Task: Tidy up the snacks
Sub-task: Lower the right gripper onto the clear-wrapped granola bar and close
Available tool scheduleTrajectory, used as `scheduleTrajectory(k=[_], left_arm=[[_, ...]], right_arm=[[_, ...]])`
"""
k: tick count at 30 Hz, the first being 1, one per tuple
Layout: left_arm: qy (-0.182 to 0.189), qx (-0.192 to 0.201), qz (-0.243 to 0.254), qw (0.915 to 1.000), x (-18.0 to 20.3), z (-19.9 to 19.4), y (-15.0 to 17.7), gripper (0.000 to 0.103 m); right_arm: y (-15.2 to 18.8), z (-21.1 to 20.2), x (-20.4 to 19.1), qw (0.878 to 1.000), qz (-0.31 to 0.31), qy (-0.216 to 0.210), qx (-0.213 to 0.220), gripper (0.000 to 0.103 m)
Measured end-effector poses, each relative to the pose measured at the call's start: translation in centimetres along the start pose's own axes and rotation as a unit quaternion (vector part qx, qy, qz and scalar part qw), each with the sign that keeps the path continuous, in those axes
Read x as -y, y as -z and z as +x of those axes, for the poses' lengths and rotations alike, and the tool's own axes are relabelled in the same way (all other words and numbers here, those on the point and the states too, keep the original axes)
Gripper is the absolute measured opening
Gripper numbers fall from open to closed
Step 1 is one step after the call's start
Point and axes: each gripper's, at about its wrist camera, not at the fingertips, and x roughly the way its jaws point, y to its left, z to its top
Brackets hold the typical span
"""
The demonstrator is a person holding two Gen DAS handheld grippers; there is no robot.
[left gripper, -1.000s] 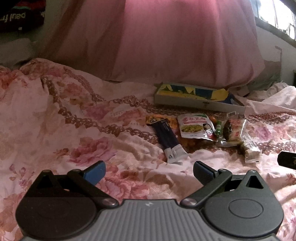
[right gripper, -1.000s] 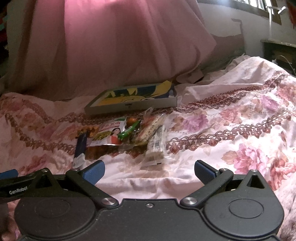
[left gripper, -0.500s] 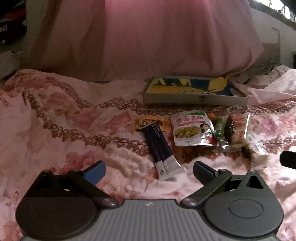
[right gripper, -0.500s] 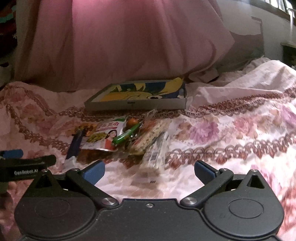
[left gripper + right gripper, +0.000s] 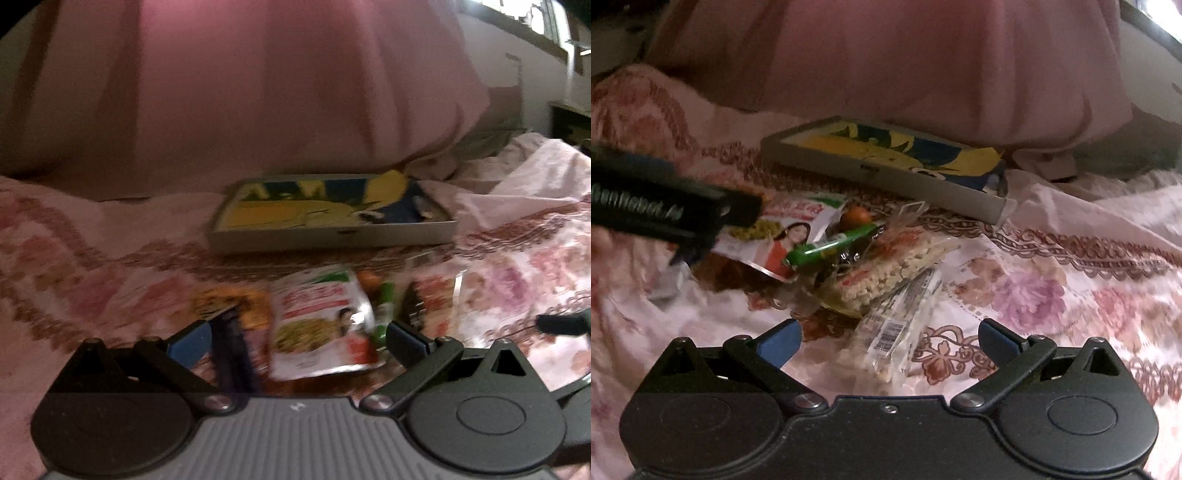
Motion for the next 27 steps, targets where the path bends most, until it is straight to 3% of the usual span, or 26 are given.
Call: scheduleTrajectory(k=[10,18,27], left_arm=[[0.091,-0.015,0.022,0.9955,2.5,3.9,-1.0,0.103],[0.131,-0.01,0.033,0.9908,3.9,5.0,-1.6,0.102],[0.164,-0.012,0.048,0.9852,5.4,5.1,-2.1,0.101]], right_arm=[[0.4,2.7,1.2,0.999,0.029,0.004,-0.016,0.085],[0.5,2.8,3.2,0.996,0.08,0.022,-0.016,0.045],[0.9,3.2,8.2,0.987,0.139,0.065,-0.037,0.043]])
